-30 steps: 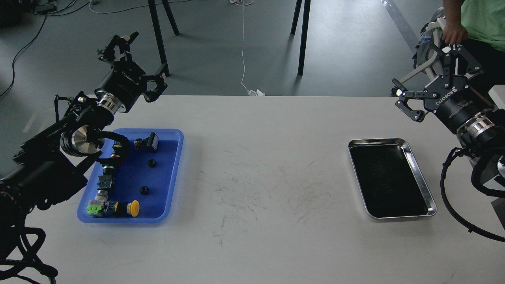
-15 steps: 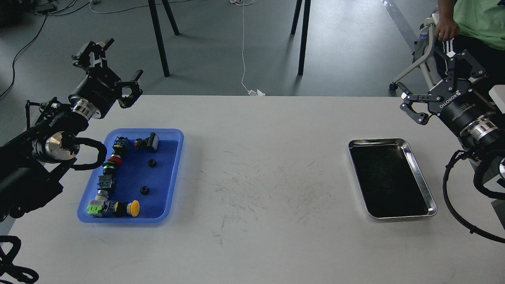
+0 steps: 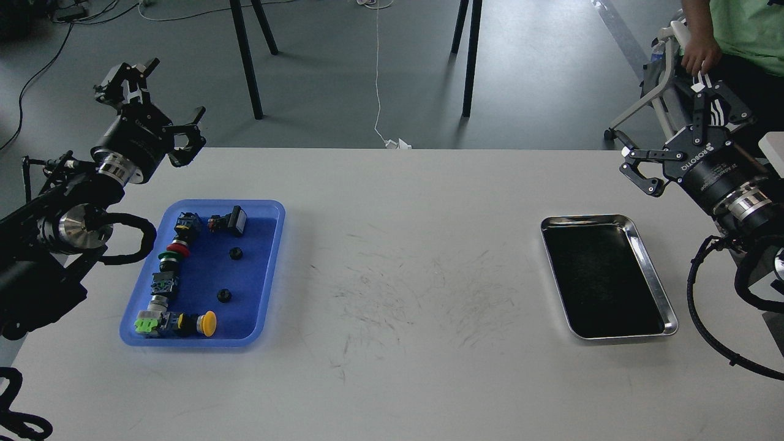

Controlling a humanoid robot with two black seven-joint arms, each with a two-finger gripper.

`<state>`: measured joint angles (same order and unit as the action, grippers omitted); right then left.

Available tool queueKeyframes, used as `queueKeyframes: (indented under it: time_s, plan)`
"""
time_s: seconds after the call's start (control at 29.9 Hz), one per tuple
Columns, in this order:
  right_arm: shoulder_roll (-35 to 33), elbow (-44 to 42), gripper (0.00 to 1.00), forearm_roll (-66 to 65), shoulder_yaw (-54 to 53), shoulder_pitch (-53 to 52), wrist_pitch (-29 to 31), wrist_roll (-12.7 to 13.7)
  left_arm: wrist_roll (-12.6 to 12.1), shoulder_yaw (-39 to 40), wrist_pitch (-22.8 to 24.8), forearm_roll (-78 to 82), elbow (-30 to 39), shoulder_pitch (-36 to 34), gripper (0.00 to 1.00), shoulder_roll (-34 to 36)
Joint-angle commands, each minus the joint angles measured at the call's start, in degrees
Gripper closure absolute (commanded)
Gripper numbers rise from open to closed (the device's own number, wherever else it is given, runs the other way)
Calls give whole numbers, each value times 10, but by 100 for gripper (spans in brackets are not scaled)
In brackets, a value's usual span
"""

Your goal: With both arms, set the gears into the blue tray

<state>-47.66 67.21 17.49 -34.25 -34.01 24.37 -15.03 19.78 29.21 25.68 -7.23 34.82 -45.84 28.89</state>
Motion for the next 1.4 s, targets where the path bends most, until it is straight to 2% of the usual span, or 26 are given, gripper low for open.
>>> queueKeyframes:
  time_s: [0.0, 0.33, 0.47, 0.64, 0.84, 1.0, 1.2, 1.27, 1.37]
  plan:
    - [-1, -1, 2, 0, 1, 1, 1, 0, -2, 1, 2, 1, 1, -1, 2, 29]
    - [-1, -2, 2, 0, 3, 11, 2, 0, 12, 13, 10, -3, -12, -3, 2, 43]
    - [0, 1, 2, 0, 4, 11, 0, -1, 3, 34, 17, -14, -52, -5, 2, 38]
    - [-1, 0, 2, 0, 3, 16, 0, 0, 11, 43, 22, -12, -85, -6, 2, 20]
    - [0, 0, 2, 0, 5, 16, 0, 0, 13, 2, 23, 47, -83, -5, 2, 25]
    - [0, -2, 2, 0, 5, 17, 2, -1, 13, -20, 23, 116, -48, -2, 2, 79]
    - [1, -3, 2, -1, 7, 23, 3, 0, 17, -36, 23, 154, -44, -8, 2, 101]
    - [1, -3, 2, -2, 7, 24, 3, 0, 32, -25, 23, 148, -46, -11, 2, 109]
    - [1, -2, 2, -2, 8, 25, 3, -1, 77, -29, 23, 154, -55, -17, 2, 113]
